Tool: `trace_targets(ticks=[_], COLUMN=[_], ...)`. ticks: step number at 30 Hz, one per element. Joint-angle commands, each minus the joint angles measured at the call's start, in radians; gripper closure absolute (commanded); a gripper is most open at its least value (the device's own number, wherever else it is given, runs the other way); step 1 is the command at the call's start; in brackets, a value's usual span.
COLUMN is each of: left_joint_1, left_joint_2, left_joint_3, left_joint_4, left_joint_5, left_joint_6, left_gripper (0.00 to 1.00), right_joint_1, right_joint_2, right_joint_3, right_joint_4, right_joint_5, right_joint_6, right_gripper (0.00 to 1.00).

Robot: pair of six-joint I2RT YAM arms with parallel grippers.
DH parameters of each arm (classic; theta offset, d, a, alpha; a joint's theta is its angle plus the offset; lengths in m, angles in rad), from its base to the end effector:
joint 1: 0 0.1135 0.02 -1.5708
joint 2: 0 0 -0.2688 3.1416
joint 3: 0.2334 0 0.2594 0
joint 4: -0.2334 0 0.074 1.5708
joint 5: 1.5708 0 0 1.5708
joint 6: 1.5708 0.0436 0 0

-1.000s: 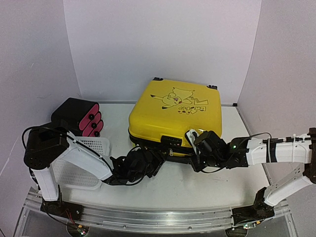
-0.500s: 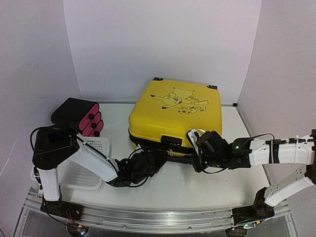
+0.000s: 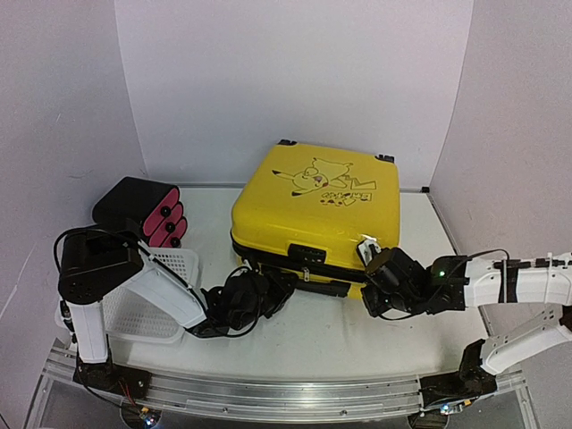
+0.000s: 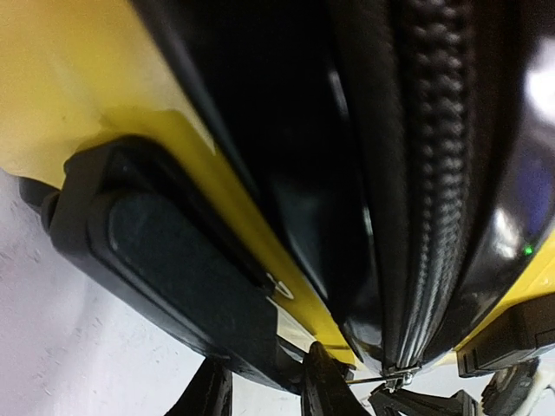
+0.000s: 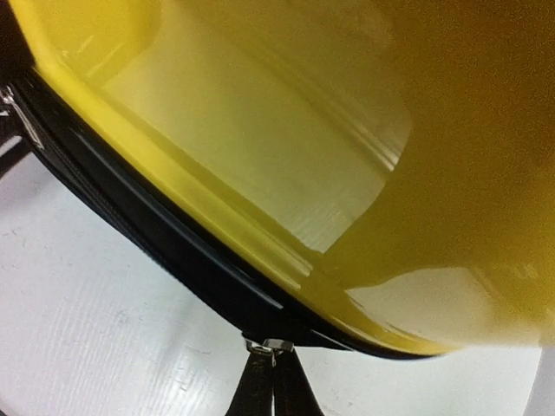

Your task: Open, take out, and arrange the luggage

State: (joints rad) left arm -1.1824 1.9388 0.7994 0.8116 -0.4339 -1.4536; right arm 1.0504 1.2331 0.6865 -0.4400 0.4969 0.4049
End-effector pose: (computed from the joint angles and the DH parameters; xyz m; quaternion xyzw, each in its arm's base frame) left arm 0.1625 -0.3487 0.1236 -0.2315 0.7697 -0.5068 0.3117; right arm 0.1372 0.1976 0.1935 -0.2273 0.9028 0.0098 0.3651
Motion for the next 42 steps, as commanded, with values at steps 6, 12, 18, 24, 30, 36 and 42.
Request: trace_targets(ticks=[6, 12, 18, 24, 30, 36, 42], left_joint_1=[0.104, 0.107, 0.109, 0.110, 0.119, 0.121, 0.112], left_joint_2=[-0.116, -0.141, -0.153, -0.146, -0.167, -0.187, -0.167], left_joint_3=[-0.086, -0.108, -0.114, -0.117, -0.146, -0.149, -0.109], left_joint_4=[0.025, 0.013, 0.005, 0.002, 0.001, -0.002, -0.003], left_joint_5=[-0.103, -0.102, -0.099, -0.071, -0.077, -0.057, 0.028], left_joint_6=[0.103, 0.129, 0.132, 0.118, 0.112, 0.142, 0.162], left_gripper=[0.90, 0.92, 0.93, 0.94, 0.95, 0.96, 0.96], right_joint_1=[-0.051, -0.216, -0.321, -0.474, -0.632, -0.676, -0.705], right_joint_2=[-0.103, -0.203, -0.309, -0.246, -0.196, -0.088, -0.041], right_joint_3=[-0.053, -0.173, -0.241, -0.245, -0.257, -0.203, -0.128], right_joint_4=[-0.188, 0.029, 0.141, 0.241, 0.273, 0.309, 0.233], right_joint_5=[0.066, -0.188, -0.288, -0.418, -0.645, -0.691, -0.719], right_joint_6=[-0.027, -0.273, -0.429, -0.625, -0.736, -0.770, -0.724], right_gripper=[1.00, 1.00, 1.00, 1.00, 1.00, 1.00, 1.00])
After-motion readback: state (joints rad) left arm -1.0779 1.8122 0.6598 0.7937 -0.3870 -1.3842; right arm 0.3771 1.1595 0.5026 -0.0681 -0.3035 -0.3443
